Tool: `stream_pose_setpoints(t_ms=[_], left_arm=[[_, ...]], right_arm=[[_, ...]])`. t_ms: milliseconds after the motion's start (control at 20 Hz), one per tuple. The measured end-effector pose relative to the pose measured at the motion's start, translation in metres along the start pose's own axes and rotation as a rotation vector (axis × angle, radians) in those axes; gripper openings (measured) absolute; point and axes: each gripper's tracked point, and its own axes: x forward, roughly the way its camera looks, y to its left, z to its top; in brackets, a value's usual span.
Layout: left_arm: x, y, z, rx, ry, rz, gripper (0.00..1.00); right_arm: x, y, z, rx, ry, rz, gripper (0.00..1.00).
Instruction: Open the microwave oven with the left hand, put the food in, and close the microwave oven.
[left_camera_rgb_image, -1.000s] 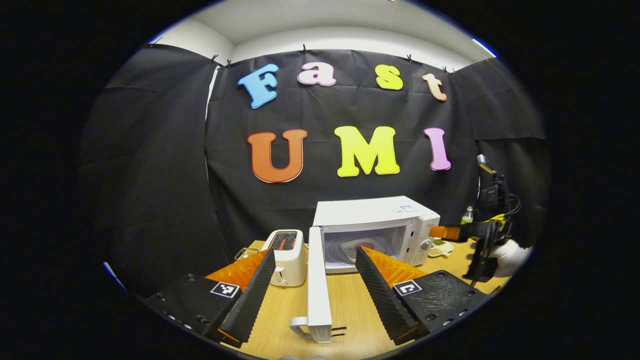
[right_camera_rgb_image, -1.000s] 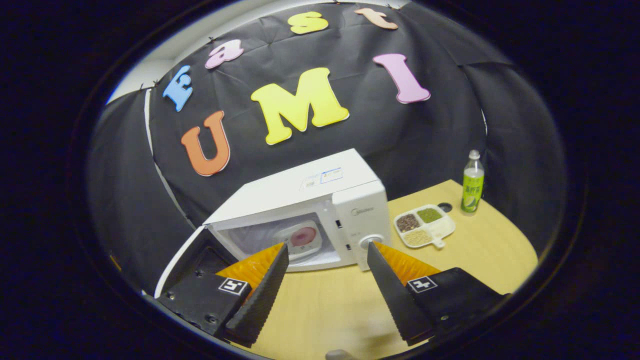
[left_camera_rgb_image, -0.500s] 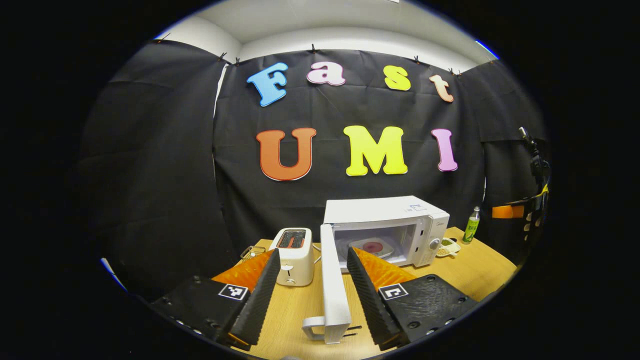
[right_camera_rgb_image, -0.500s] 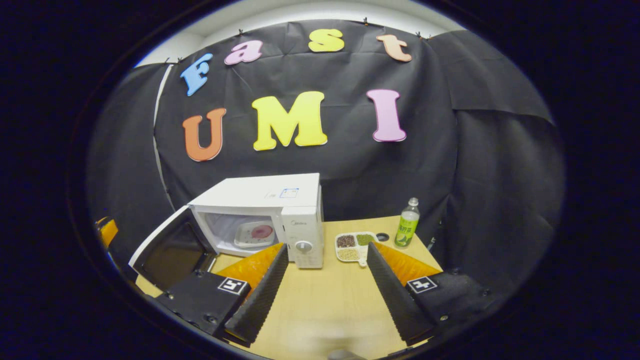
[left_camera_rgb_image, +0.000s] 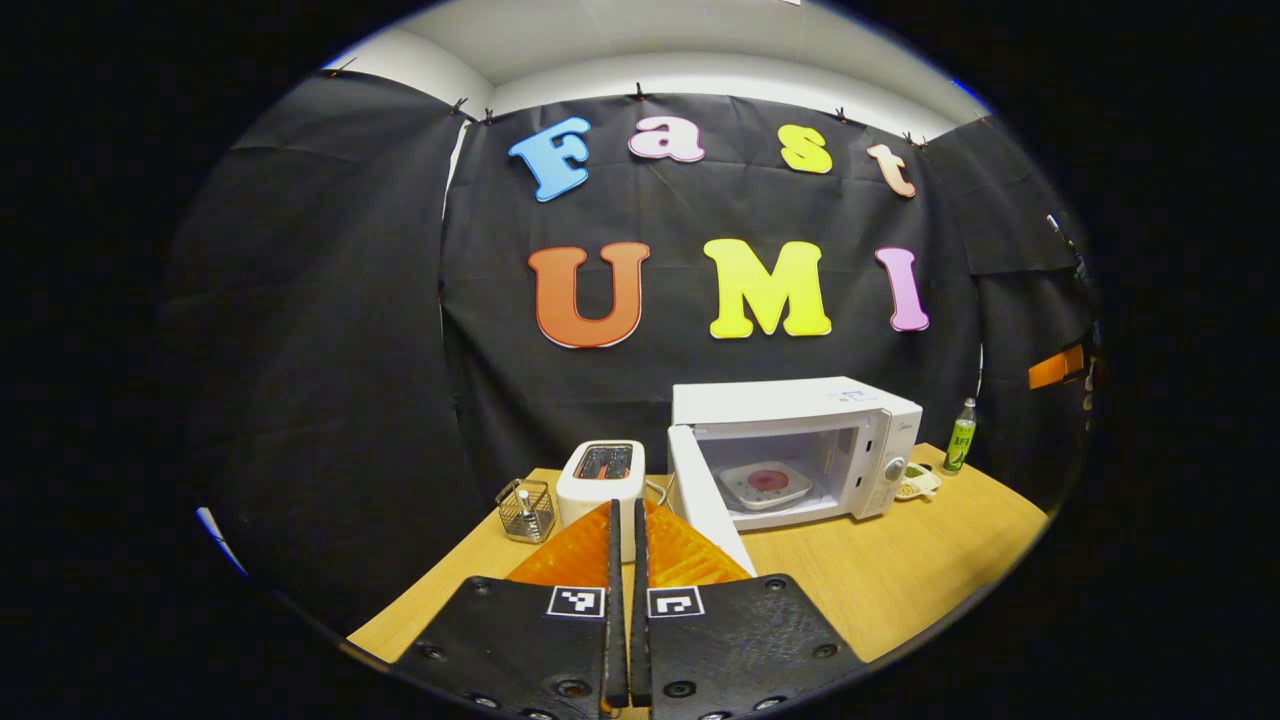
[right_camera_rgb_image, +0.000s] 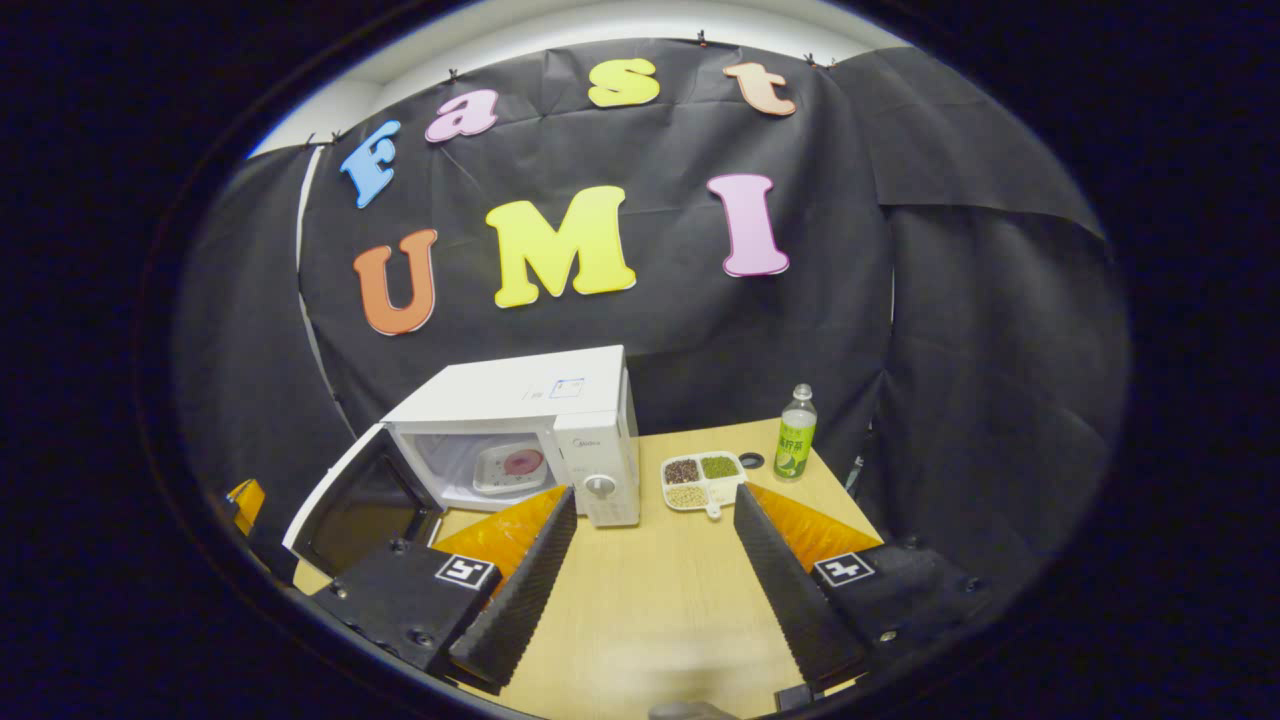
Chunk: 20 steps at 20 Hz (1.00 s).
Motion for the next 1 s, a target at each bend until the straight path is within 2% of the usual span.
stream_pose_setpoints(t_ms=[150, 200, 250, 300, 350, 400, 450, 600, 800, 850, 900, 950, 1000], left_arm=[[0.005, 0.009, -0.041, -0.041, 0.064, -0.017, 0.0], [0.005, 0.014, -0.055, -0.046, 0.086, -0.009, 0.0], [0.005, 0.017, -0.066, -0.04, 0.103, -0.007, 0.0], [0.007, 0.018, -0.077, -0.027, 0.118, -0.001, 0.0], [0.007, 0.013, -0.088, -0.024, 0.138, -0.02, 0.0], [0.007, 0.012, -0.097, -0.014, 0.155, -0.02, 0.0], [0.006, 0.012, -0.104, -0.006, 0.167, -0.022, 0.0], [0.005, 0.001, -0.107, -0.023, 0.178, -0.045, 0.0], [0.006, -0.032, -0.104, 0.006, 0.162, -0.102, 0.0], [0.007, -0.041, -0.104, 0.009, 0.162, -0.111, 0.0], [0.007, -0.05, -0.105, 0.01, 0.161, -0.121, 0.0], [0.009, -0.06, -0.105, 0.008, 0.157, -0.135, 0.0], [0.01, -0.071, -0.106, 0.008, 0.159, -0.149, 0.0]], right_arm=[[-0.01, -0.005, -0.004, 0.006, 0.018, -0.013, 0.92], [-0.013, -0.007, -0.005, 0.01, 0.022, -0.016, 1.0], [-0.015, -0.01, -0.005, 0.013, 0.025, -0.022, 0.92], [-0.017, -0.013, -0.005, 0.013, 0.027, -0.029, 0.91], [-0.018, -0.017, -0.005, 0.013, 0.027, -0.036, 1.0], [-0.02, -0.02, -0.006, 0.017, 0.027, -0.043, 0.92], [-0.02, -0.021, -0.006, 0.022, 0.028, -0.048, 0.92], [-0.027, -0.025, -0.012, 0.049, 0.046, -0.054, 0.92], [-0.035, -0.029, -0.012, 0.062, 0.052, -0.04, 0.92], [-0.036, -0.033, -0.012, 0.051, 0.054, -0.043, 1.0], [-0.037, -0.036, -0.009, 0.046, 0.046, -0.042, 0.91], [-0.037, -0.039, -0.005, 0.042, 0.038, -0.044, 1.0], [-0.037, -0.041, -0.003, 0.036, 0.029, -0.043, 1.0]])
